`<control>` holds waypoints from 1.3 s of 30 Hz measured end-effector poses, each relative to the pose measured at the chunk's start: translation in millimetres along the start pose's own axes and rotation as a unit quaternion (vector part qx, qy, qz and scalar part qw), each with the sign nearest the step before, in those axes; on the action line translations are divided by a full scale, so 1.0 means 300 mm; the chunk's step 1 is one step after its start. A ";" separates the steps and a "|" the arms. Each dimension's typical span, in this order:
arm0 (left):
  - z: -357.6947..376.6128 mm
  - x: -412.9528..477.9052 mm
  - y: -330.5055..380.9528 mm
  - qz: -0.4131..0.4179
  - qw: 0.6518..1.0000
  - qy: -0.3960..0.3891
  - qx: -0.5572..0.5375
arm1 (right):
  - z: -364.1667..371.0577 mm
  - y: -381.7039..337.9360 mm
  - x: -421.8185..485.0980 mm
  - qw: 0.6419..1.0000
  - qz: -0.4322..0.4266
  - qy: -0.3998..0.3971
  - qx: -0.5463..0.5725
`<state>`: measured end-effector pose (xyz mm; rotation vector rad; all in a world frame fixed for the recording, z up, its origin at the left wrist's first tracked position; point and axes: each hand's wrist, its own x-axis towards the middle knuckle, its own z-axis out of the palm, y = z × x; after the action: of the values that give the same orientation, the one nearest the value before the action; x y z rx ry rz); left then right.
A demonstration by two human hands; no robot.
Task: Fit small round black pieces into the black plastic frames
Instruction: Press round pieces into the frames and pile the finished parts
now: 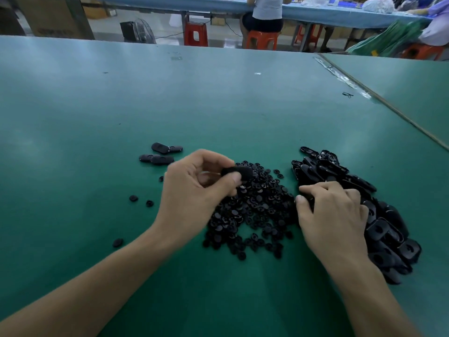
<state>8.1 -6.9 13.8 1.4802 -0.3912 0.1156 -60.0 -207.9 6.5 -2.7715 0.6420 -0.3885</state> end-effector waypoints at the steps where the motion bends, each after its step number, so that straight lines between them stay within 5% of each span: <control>1: -0.015 0.018 0.005 -0.001 1.000 0.018 0.007 | -0.001 -0.002 0.001 1.000 0.003 0.005 0.002; 10: -0.248 0.189 -0.051 -0.078 0.971 0.157 0.163 | 0.006 0.005 0.008 0.996 0.004 0.074 0.043; 13: -0.313 0.204 -0.081 -0.082 0.933 0.191 0.292 | 0.003 0.008 0.015 0.988 -0.019 0.131 0.080; 18: -0.345 0.198 -0.106 -0.090 0.885 0.169 0.425 | -0.003 -0.012 0.016 0.966 -0.068 0.175 0.177; 23: -0.342 0.190 -0.128 -0.048 0.854 0.165 0.492 | 0.003 -0.045 -0.002 0.936 -0.101 0.117 0.315; 29: -0.231 0.161 -0.058 0.037 0.907 0.109 0.404 | 0.025 -0.053 -0.008 0.896 -0.079 0.007 0.436; 33: -0.068 0.076 0.015 -0.031 0.976 -0.011 0.217 | 0.029 -0.067 -0.017 0.854 -0.079 -0.052 0.511; 39: 0.028 -0.031 -0.006 -0.100 0.987 -0.101 0.069 | 0.024 -0.087 -0.030 0.810 -0.097 -0.080 0.573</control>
<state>-1.4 -13.7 9.5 1.6657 -0.4014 -0.1730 -55.3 -179.7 6.4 -1.6502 -0.0031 -0.3890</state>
